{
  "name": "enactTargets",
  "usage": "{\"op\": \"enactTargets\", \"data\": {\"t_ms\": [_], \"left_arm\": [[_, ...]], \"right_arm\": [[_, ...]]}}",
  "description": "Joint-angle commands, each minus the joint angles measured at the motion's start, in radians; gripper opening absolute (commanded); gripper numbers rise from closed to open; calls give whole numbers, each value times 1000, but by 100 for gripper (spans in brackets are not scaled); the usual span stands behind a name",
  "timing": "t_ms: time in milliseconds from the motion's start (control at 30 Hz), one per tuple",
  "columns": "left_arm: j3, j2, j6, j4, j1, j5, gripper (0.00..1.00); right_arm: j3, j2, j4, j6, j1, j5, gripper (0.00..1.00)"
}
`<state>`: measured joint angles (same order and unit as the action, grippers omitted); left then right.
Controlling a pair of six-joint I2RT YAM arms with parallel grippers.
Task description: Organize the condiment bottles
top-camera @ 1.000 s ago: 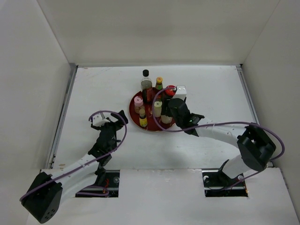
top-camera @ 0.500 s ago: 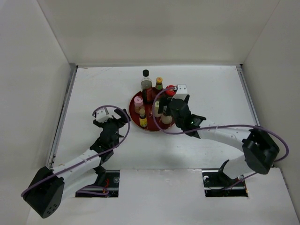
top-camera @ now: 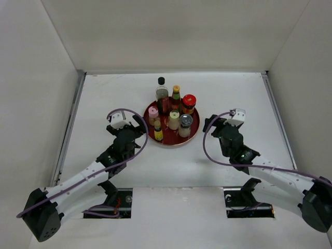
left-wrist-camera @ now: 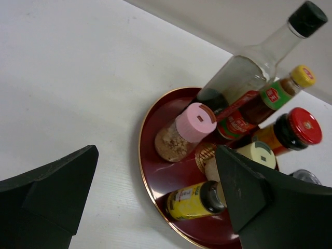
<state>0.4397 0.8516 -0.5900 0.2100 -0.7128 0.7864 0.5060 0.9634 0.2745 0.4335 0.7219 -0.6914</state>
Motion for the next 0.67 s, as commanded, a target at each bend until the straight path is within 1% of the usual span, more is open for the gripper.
{"op": "enactTargets", "data": {"t_ms": [0,167,267,500,633], "left_arm": [[44,-48,2,-64,-35,17,100],[-4,-72,-2,-67,-3,24,100],[-12,-66,-7,-72,5,24,100],[33,-45,-1,-92,-21,25,100],[70,-23,-1,-152,-9,27,100]], "right_arm": [[-66,-40,26,70,-35,-23,100],[-116,-28,38,157,-98,-8,100],[-112,-2,45,162,-106,16,100],[-113,15,63,157,-101,30,100],[-118,9,63,160,-106,30,100]]}}
